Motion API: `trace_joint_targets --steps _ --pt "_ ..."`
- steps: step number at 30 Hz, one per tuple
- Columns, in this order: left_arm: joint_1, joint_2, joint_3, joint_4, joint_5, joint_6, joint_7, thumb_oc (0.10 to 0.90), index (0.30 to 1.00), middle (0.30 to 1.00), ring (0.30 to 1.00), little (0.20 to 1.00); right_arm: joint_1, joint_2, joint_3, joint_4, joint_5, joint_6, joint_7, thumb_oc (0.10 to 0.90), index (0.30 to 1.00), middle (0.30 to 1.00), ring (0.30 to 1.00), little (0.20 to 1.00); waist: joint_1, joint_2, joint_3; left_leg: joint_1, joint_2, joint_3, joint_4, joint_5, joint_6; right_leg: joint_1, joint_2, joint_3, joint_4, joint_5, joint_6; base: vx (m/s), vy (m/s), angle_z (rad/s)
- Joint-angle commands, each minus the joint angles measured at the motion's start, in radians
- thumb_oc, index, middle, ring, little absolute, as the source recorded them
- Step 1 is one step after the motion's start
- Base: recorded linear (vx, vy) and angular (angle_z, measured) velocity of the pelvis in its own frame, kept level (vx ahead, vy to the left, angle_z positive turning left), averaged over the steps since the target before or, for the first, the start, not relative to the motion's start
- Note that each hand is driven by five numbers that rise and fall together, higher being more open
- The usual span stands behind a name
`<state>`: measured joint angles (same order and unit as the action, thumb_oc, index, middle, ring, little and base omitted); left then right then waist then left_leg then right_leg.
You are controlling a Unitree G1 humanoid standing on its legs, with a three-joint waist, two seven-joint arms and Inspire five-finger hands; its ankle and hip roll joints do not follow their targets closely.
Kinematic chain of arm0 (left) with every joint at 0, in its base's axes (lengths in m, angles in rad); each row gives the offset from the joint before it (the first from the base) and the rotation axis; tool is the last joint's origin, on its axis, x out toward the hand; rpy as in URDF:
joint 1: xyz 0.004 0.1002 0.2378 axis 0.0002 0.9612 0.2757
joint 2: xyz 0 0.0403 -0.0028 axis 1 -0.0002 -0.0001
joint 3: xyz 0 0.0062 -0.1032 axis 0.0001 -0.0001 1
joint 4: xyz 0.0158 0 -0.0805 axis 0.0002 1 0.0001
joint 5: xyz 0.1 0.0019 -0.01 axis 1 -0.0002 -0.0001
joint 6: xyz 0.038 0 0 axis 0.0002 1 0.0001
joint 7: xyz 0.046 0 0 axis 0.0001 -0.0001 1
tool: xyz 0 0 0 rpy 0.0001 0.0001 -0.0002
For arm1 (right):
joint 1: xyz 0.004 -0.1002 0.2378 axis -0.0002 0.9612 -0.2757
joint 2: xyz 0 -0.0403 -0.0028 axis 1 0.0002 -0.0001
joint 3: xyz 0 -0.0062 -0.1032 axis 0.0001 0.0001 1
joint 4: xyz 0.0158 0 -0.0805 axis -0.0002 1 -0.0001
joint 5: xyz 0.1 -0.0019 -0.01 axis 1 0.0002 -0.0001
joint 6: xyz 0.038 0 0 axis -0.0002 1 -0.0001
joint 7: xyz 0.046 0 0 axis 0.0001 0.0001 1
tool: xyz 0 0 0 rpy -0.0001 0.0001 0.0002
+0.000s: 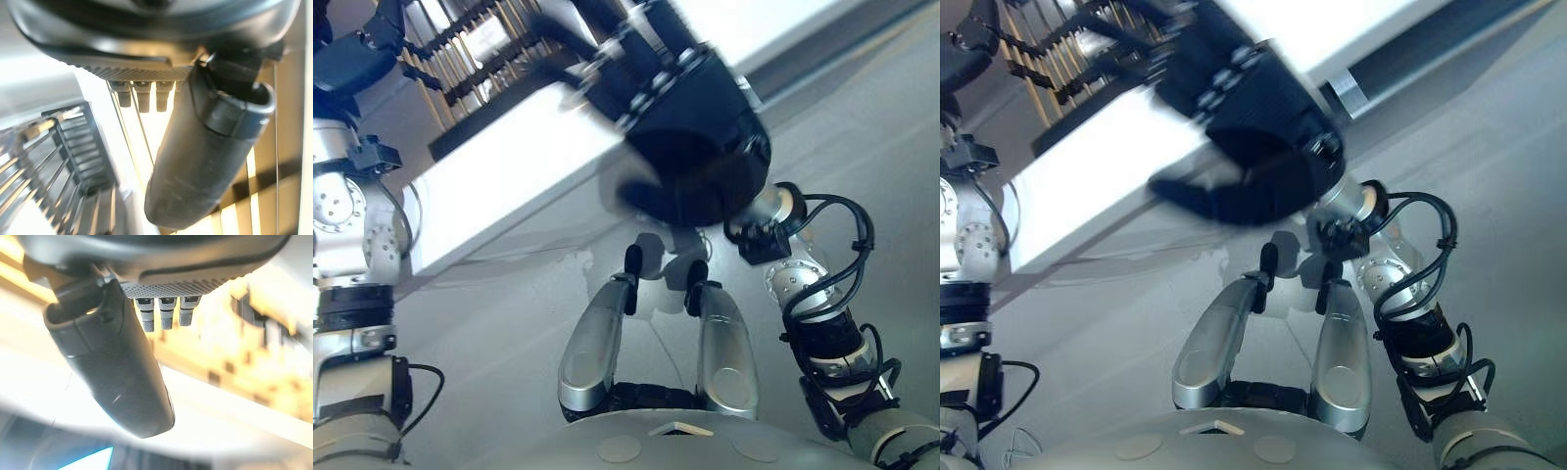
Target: Pick up plates and place into dishwasher.
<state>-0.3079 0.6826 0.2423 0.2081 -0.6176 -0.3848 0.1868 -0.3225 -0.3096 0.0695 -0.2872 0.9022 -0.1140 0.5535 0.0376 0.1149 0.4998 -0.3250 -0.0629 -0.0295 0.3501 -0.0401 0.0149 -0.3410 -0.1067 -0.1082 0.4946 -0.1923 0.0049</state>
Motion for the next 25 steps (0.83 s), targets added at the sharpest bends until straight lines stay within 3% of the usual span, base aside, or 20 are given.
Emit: trace_joint_targets --steps 1,4,9,11,14,18,22,25 --pt "0.173 -0.136 0.031 0.038 0.052 -0.178 -0.032 0.800 0.900 0.900 0.900 0.900 0.191 -0.022 -0.201 0.441 -0.239 -0.140 -0.253 0.800 0.900 0.900 0.900 0.900 -0.012 -0.067 -0.096 0.051 -0.032 0.034 -0.083 -0.069 0.056 -0.006 0.046 -0.023 -0.100 0.033 0.020 0.08 0.062 -0.24" --pt "0.248 -0.175 0.060 0.011 0.051 -0.181 -0.050 0.800 0.900 0.900 0.900 0.900 0.305 -0.025 -0.223 0.636 -0.289 -0.203 -0.322 0.800 0.900 0.900 0.900 0.900 -0.026 -0.069 -0.142 0.129 -0.026 0.039 -0.167 -0.048 0.047 0.064 0.050 -0.028 -0.171 0.045 0.030 0.08 0.029 -0.08" --pt "0.261 -0.201 0.071 0.029 0.029 -0.160 -0.062 0.800 0.900 0.900 0.900 0.900 0.376 -0.005 -0.199 0.861 -0.509 -0.264 -0.460 0.800 0.900 0.900 0.900 0.900 -0.038 -0.066 -0.206 0.222 -0.024 0.035 -0.264 -0.028 0.039 0.165 0.057 -0.029 -0.283 0.074 0.043 0.04 -0.003 0.04" --pt "0.250 -0.207 0.070 0.049 0.005 -0.143 -0.077 0.800 0.900 0.900 0.900 0.900 0.384 -0.017 -0.179 0.982 -0.663 -0.315 -0.523 0.800 0.900 0.900 0.900 0.900 -0.037 -0.062 -0.240 0.262 -0.022 0.034 -0.303 -0.026 0.034 0.212 0.059 -0.030 -0.329 0.081 0.049 0.02 -0.028 0.03" --pt "0.237 -0.217 0.060 0.076 -0.011 -0.122 -0.085 0.800 0.900 0.900 0.900 0.900 0.384 -0.022 -0.164 1.109 -0.739 -0.303 -0.591 0.800 0.900 0.900 0.900 0.900 -0.033 -0.059 -0.279 0.302 -0.012 0.039 -0.353 -0.017 0.026 0.258 0.062 -0.036 -0.377 0.091 0.058 0.02 -0.046 -0.03" --pt "0.229 -0.237 0.061 0.098 -0.030 -0.086 -0.109 0.800 0.900 0.900 0.900 0.900 0.379 -0.028 -0.174 1.251 -0.764 -0.235 -0.617 0.800 0.900 0.900 0.900 0.900 -0.025 -0.056 -0.317 0.341 -0.002 0.043 -0.396 -0.008 0.013 0.307 0.069 -0.047 -0.431 0.102 0.062 0.01 -0.045 -0.01" --pt "0.228 -0.252 0.063 0.108 -0.050 -0.072 -0.150 0.800 0.900 0.900 0.900 0.900 0.374 -0.036 -0.172 1.349 -0.807 -0.168 -0.594 0.800 0.900 0.900 0.900 0.900 -0.017 -0.058 -0.344 0.362 0.003 0.047 -0.392 -0.019 0.011 0.337 0.069 -0.054 -0.442 0.096 0.060 -0.01 -0.040 0.02" --pt "0.220 -0.261 0.053 0.103 -0.054 -0.058 -0.163 0.800 0.900 0.900 0.900 0.900 0.374 -0.034 -0.149 1.383 -0.854 -0.157 -0.563 0.800 0.900 0.900 0.900 0.900 -0.014 -0.061 -0.359 0.375 0.007 0.046 -0.390 -0.025 0.010 0.354 0.071 -0.058 -0.441 0.086 0.058 0.00 -0.042 0.04"
